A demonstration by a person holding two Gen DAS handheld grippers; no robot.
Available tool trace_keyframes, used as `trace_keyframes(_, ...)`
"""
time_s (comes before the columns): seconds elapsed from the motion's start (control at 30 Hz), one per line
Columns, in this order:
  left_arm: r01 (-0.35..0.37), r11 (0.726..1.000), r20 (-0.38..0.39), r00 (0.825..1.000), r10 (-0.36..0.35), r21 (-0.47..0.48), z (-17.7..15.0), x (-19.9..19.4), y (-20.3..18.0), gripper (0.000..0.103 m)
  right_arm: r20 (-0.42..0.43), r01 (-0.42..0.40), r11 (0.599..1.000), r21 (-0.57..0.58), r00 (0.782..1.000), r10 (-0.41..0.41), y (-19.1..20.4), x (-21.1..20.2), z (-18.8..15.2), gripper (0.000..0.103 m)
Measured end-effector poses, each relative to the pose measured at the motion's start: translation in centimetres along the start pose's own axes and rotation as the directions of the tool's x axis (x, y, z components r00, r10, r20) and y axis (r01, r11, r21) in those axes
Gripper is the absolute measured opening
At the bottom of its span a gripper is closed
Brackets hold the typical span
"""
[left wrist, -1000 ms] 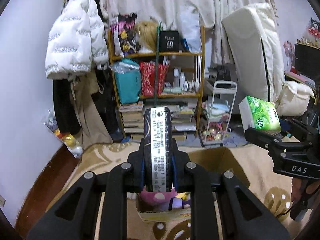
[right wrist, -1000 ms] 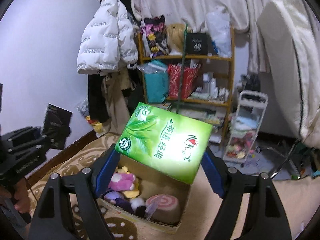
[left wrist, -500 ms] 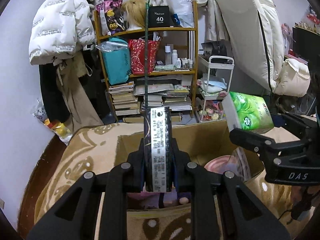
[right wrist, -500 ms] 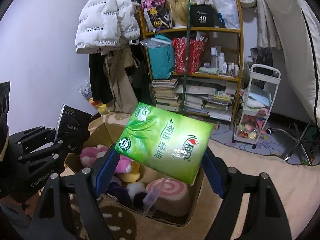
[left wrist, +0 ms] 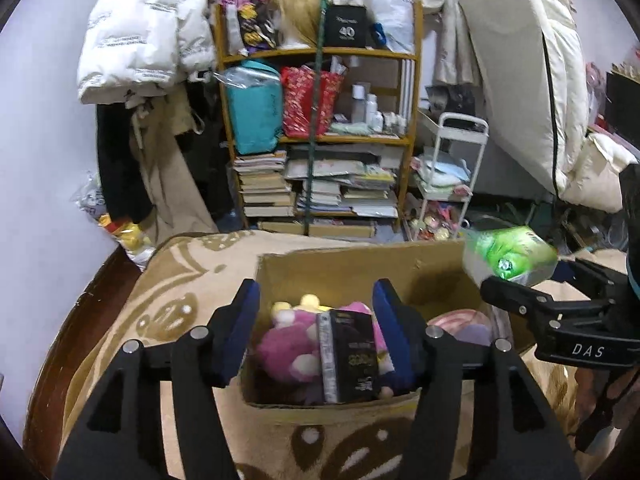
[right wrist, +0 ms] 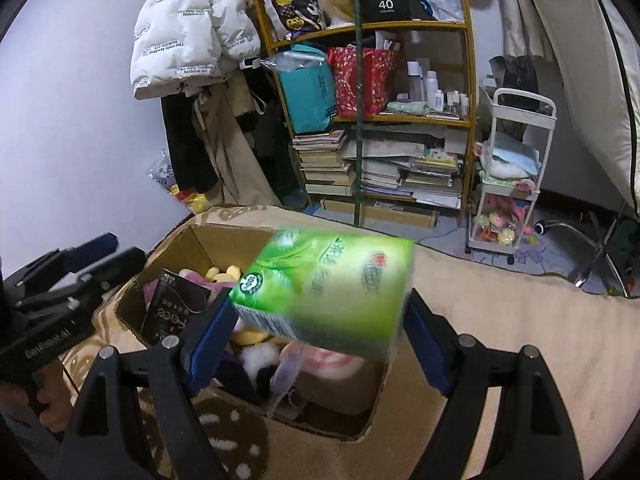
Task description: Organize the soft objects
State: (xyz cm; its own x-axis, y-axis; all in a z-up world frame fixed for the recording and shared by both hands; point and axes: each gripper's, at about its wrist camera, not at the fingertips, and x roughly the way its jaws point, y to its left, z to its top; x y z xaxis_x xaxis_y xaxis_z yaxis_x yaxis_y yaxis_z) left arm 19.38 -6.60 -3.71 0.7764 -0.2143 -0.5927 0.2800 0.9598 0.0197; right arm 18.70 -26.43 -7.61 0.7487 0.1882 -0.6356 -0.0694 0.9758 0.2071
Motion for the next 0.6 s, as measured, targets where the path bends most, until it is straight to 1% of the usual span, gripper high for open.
trace_keyframes(0.03, -0.004, 1.0, 0.002, 1.0, 0.004, 0.0, 0.1, -0.2, 0.1, 0.06, 0.001, 0.0, 1.0, 0.0, 1.0, 0.0, 0.0, -0.1, 0.0, 0.09)
trace_keyframes(0.07, -0.01, 1.0, 0.003, 1.0, 0.01, -0.001, 0.1, -0.6, 0.3, 0.064, 0.006, 0.003, 1.0, -0.001, 1.0, -0.003, 0.0, -0.1, 0.0, 0.095)
trace_keyframes(0.1, -0.016, 1.0, 0.004, 1.0, 0.016, -0.002, 0.1, -0.9, 0.5, 0.072, 0.019, 0.007, 1.0, -0.005, 1.0, -0.007, 0.0, -0.4, -0.1, 0.097)
trace_keyframes(0.17, -0.027, 1.0, 0.016, 0.999, 0.027, -0.008, 0.0, -1.7, 0.9, 0.079, 0.032, 0.02, 1.0, -0.012, 0.999, -0.02, 0.1, -0.7, -0.1, 0.098)
trace_keyframes(0.27, -0.021, 0.999, 0.016, 1.0, 0.022, -0.026, 0.0, -2.6, 1.5, 0.082, 0.04, 0.016, 1.0, -0.004, 0.999, -0.015, 0.2, -1.5, -0.1, 0.1)
trace_keyframes(0.3, -0.02, 0.999, 0.014, 1.0, 0.02, -0.031, 0.0, -2.9, 1.7, 0.084, 0.044, 0.015, 1.0, 0.002, 0.999, -0.015, 0.3, -1.8, -0.1, 0.103)
trace_keyframes(0.33, -0.023, 0.999, 0.016, 1.0, 0.023, -0.034, 0.0, -3.1, 1.8, 0.085, 0.049, 0.012, 1.0, 0.011, 0.999, -0.013, 0.2, -2.2, -0.1, 0.103)
trace_keyframes(0.4, -0.037, 0.999, 0.027, 0.999, 0.038, -0.034, 0.1, -3.8, 1.9, 0.091, 0.068, 0.004, 0.999, 0.032, 0.998, -0.007, 0.1, -3.1, -0.2, 0.103)
trace_keyframes(0.53, -0.086, 0.996, 0.049, 0.995, 0.088, -0.038, 0.0, -5.5, 2.1, 0.094, 0.09, 0.023, 0.999, 0.029, 0.996, -0.026, 0.3, -4.8, -0.4, 0.103)
trace_keyframes(0.6, -0.083, 0.996, 0.052, 0.995, 0.085, -0.041, -0.1, -6.2, 2.2, 0.094, 0.107, 0.034, 0.999, 0.019, 0.994, -0.036, 0.6, -6.0, -0.5, 0.103)
